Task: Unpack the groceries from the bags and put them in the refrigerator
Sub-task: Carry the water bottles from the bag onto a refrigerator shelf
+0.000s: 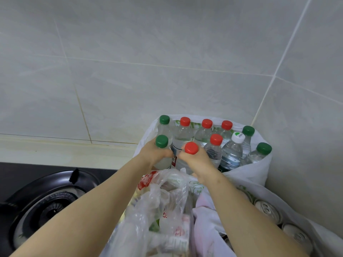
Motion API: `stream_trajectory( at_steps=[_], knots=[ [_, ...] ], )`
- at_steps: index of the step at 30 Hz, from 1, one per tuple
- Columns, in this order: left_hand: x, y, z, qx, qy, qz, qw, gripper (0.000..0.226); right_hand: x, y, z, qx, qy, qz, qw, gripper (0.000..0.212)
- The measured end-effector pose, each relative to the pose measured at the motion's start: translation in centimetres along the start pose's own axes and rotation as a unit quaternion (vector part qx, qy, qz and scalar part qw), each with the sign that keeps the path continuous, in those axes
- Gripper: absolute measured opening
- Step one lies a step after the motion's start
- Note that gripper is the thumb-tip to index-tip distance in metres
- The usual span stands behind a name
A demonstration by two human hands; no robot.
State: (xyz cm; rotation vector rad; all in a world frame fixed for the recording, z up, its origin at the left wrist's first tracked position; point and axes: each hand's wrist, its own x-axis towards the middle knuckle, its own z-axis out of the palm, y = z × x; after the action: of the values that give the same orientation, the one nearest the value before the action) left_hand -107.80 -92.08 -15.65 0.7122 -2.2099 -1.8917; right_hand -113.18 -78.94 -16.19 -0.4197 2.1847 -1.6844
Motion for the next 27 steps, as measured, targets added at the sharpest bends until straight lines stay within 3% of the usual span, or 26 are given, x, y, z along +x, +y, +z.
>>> stream_trajectory(
  at_steps=[11, 27],
  knots=[
    [-2.9, -0.4, 0.4, -0.026, 0.107, 0.057, 0.992, 0.03, -3.1, -0.4, 0.4, 0.061, 0.07, -0.034, 0.995, 0.016],
    [-13.9, 7.1, -1.9, -0.149, 0.134, 0.19, 0.961, 0.036, -11.2, -7.5, -1.8, 0.162, 0.106, -0.169, 0.967, 0.031]
  ],
)
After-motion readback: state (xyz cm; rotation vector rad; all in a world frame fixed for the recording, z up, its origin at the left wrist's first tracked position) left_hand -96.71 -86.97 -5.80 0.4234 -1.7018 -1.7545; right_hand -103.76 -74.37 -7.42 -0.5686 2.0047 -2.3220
